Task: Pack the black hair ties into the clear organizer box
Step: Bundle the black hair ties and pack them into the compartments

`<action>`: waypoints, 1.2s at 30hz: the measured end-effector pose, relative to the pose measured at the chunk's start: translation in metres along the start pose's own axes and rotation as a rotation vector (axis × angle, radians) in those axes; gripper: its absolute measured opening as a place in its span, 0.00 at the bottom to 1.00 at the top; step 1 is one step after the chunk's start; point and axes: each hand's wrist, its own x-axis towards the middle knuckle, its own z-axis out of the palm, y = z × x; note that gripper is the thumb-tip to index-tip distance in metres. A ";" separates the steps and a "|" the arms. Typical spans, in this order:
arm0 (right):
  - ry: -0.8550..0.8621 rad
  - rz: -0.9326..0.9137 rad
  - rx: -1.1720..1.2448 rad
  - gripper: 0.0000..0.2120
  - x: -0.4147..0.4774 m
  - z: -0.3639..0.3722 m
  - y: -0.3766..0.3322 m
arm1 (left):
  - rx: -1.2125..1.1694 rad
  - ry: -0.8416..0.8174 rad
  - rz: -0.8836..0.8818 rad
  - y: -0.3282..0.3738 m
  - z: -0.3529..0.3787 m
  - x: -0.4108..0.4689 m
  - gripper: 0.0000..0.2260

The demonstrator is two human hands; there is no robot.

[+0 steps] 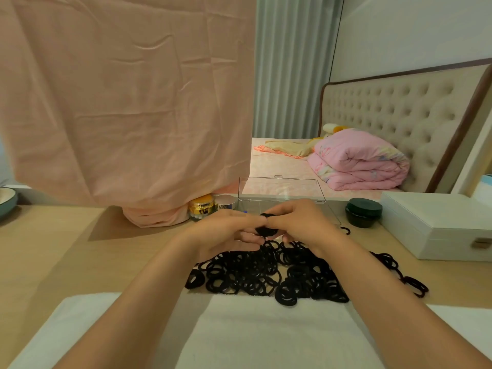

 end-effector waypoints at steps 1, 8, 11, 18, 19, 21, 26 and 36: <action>0.010 -0.003 -0.015 0.06 0.000 0.001 -0.001 | 0.043 0.035 0.006 -0.001 0.001 0.001 0.18; -0.182 0.105 0.034 0.17 0.001 -0.012 0.001 | 0.121 0.107 0.023 -0.005 0.000 0.004 0.10; -0.345 0.120 0.136 0.12 0.002 -0.022 0.003 | 0.080 0.117 0.011 -0.006 -0.005 0.007 0.11; -0.231 0.143 0.213 0.12 0.005 -0.015 0.008 | 0.176 0.270 0.102 -0.001 0.005 0.005 0.10; -0.221 0.156 0.220 0.12 0.005 -0.014 0.009 | 0.192 0.282 0.111 0.000 0.004 0.005 0.09; -0.219 0.178 0.223 0.11 0.005 -0.012 0.008 | 0.223 0.253 0.112 0.003 0.002 0.004 0.07; -0.167 0.163 0.135 0.12 0.018 -0.013 -0.006 | 0.366 0.188 0.120 0.024 -0.017 0.014 0.09; 0.049 0.152 -0.328 0.10 0.085 0.002 -0.029 | 0.725 0.521 0.316 -0.003 -0.038 0.054 0.12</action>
